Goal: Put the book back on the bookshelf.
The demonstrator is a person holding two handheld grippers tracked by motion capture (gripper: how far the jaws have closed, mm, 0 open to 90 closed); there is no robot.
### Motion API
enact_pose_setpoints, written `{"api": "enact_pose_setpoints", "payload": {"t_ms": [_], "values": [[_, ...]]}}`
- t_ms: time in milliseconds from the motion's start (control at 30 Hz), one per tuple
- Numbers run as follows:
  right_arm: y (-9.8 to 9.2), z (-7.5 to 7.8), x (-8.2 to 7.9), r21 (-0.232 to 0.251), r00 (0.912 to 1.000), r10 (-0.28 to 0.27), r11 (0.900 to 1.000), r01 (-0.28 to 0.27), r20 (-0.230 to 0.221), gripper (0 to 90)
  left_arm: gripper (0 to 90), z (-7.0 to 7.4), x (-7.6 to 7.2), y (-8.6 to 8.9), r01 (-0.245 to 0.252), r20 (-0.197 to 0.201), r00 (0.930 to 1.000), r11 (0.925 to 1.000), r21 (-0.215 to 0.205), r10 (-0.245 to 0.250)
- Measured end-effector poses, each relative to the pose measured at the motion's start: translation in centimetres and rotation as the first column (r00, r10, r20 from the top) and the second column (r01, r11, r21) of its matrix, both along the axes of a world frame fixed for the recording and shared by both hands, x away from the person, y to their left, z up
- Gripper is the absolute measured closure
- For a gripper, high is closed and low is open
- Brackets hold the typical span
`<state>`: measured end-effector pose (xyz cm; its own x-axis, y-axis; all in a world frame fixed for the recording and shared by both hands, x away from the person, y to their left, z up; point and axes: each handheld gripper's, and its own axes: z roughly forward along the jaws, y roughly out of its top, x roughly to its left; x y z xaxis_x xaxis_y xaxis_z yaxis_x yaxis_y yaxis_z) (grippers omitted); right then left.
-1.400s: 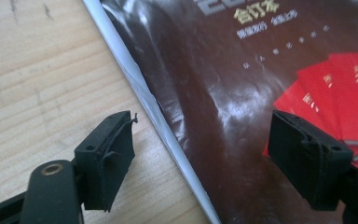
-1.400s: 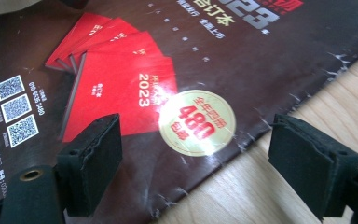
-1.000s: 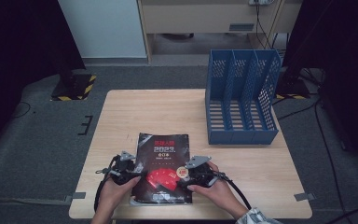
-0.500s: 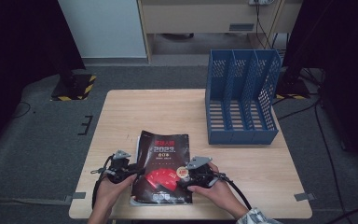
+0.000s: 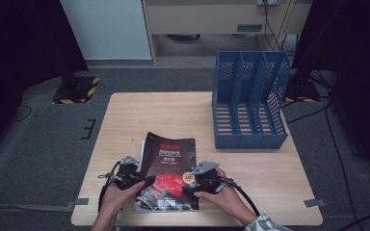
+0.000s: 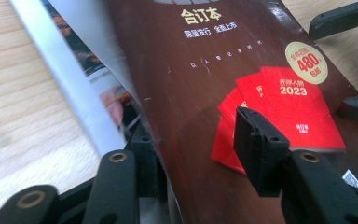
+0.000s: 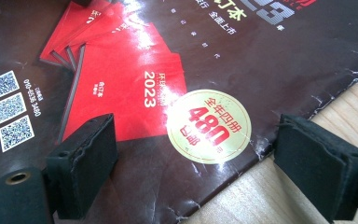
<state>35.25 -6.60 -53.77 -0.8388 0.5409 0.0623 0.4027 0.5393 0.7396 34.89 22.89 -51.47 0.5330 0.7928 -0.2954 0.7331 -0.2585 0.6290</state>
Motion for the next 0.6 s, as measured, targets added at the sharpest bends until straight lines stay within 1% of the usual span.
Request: {"api": "enact_pose_setpoints", "payload": {"t_ms": [133,167,233,267,300,333,367,433,500,533,567,600], "values": [[0.00,0.00,0.00,0.000,1.0000,0.000,1.000,0.000,-0.001,13.4,53.6,0.04,0.23,-0.07,0.009,0.000,1.0000,0.9993,-0.035,-0.009],[0.00,0.00,0.00,0.000,1.0000,0.000,1.000,0.000,-0.001,13.4,54.3,0.04,0.23,-0.07,0.009,0.000,1.0000,0.9993,-0.035,-0.009],[-0.02,-0.01,0.03,0.000,1.0000,0.003,1.000,-0.003,0.001,13.5,56.0,0.13,0.15,0.01,0.024,-0.005,0.9997,0.9979,-0.061,-0.024],[-0.02,-0.01,0.03,0.000,1.0000,0.002,1.000,-0.002,0.001,13.4,56.4,0.17,0.08,0.00,0.033,-0.005,0.9994,0.9971,-0.068,-0.034],[-0.02,-0.01,0.03,0.000,1.0000,0.002,1.000,-0.002,0.001,13.4,56.6,0.17,0.08,0.00,0.033,-0.005,0.9994,0.9971,-0.068,-0.034],[-0.02,-0.01,0.02,0.000,1.0000,0.002,1.000,-0.002,0.001,13.5,56.6,0.28,-0.09,-0.03,0.048,-0.006,0.9988,0.9965,-0.068,-0.048],[-0.02,-0.01,0.02,0.000,1.0000,0.003,1.000,-0.003,0.001,13.4,56.4,0.27,-0.36,-0.11,0.079,-0.009,0.9968,0.9952,-0.059,-0.079],[-0.03,0.00,0.03,0.000,1.0000,0.003,1.000,-0.003,0.000,13.4,56.2,0.12,-0.34,-0.18,0.083,-0.013,0.9964,0.9947,-0.061,-0.084],[-0.03,-0.01,0.03,0.000,1.0000,0.003,1.000,-0.003,0.001,13.4,55.4,-0.03,-0.05,-0.43,0.074,-0.012,0.9971,0.9944,-0.076,-0.075],[-0.03,-0.01,0.03,0.000,1.0000,0.003,1.000,-0.003,0.001,13.4,54.8,-0.03,-0.05,-0.43,0.074,-0.012,0.9971,0.9944,-0.076,-0.075],[-0.03,-0.01,0.04,0.001,1.0000,0.003,1.000,-0.003,0.001,13.4,54.8,0.01,0.27,-0.71,0.073,0.004,0.9973,0.9932,-0.091,-0.073],[-0.03,-0.01,0.04,0.001,1.0000,0.003,1.000,-0.003,0.001,13.4,54.8,0.01,0.27,-0.71,0.073,0.004,0.9973,0.9932,-0.091,-0.073]]}}
